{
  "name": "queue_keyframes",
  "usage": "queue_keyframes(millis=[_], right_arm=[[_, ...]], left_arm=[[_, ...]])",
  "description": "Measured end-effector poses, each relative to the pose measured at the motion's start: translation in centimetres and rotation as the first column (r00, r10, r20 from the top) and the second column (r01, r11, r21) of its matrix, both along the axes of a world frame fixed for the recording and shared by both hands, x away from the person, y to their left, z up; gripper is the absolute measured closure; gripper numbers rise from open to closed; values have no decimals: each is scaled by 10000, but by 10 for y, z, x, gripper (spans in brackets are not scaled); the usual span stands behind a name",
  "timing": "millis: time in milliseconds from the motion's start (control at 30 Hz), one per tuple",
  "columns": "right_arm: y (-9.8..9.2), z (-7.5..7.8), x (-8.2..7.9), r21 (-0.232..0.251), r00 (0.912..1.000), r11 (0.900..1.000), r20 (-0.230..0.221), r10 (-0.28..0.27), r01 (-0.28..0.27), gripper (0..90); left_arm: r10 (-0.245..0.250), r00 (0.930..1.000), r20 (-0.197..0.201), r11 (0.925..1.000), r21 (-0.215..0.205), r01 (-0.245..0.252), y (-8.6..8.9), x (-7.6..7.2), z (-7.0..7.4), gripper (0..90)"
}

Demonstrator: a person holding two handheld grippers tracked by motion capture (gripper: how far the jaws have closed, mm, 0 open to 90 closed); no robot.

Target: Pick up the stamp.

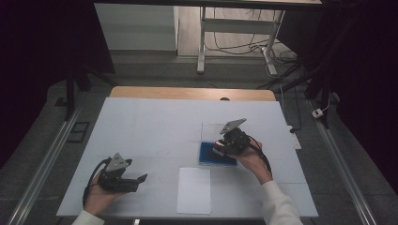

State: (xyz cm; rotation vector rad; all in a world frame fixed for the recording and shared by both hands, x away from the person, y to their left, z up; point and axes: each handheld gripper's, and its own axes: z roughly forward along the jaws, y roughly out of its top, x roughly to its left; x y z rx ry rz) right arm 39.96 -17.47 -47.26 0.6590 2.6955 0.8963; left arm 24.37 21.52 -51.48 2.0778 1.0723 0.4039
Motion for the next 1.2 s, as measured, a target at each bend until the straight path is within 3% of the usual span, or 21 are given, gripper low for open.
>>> queue_keyframes(millis=[667, 1200], right_arm=[[-3, 31, -12, 1107, 9985, 9937, 540, 89, -149, 691], [-6, 43, -20, 1384, 9963, 9899, 842, 179, -295, 692]], left_arm=[[17, 10000, 14, 10000, 48, -17, -1, -1, 0, 176], [25, 10000, 7, 10000, -32, -25, 0, 0, 0, 177]])
